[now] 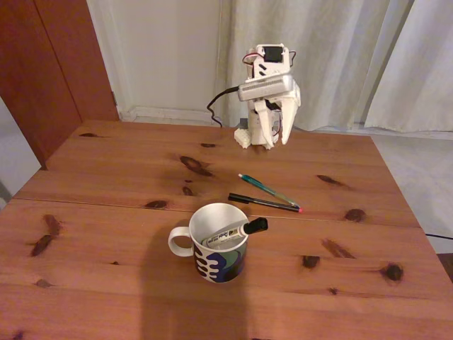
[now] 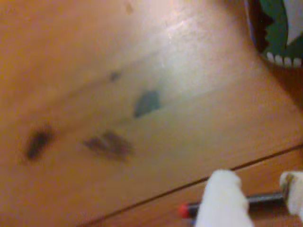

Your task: Clean up the desk and place the pens and markers into the cup

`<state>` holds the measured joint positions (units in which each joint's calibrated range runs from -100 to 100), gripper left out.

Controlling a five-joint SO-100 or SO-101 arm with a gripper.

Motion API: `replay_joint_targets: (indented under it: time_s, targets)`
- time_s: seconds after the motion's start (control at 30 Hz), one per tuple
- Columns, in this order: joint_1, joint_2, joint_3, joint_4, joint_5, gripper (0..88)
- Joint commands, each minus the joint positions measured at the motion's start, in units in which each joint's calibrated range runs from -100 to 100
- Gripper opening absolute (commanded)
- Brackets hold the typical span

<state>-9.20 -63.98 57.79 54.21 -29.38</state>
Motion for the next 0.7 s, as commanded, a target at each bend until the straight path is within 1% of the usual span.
replay_joint_targets:
  time_s: [0.0,0.1,0.2,0.3,0.5,0.67]
  targets:
    - [0.16,-1.26,-3.42,0.20,-9.86,9.4]
    - [0.16,-1.26,-3.51,-0.15,-17.72,9.4]
    - [0.16,-0.60,-3.42,-3.07,-22.80,9.4]
    - [-0.16,-0.35,-3.24,-4.62,-25.89,9.4]
    - [-0.41,4.69,-3.87,-5.22,-29.76,9.4]
    - [-0.49,13.71,-11.17,-4.96,-34.01,8.9]
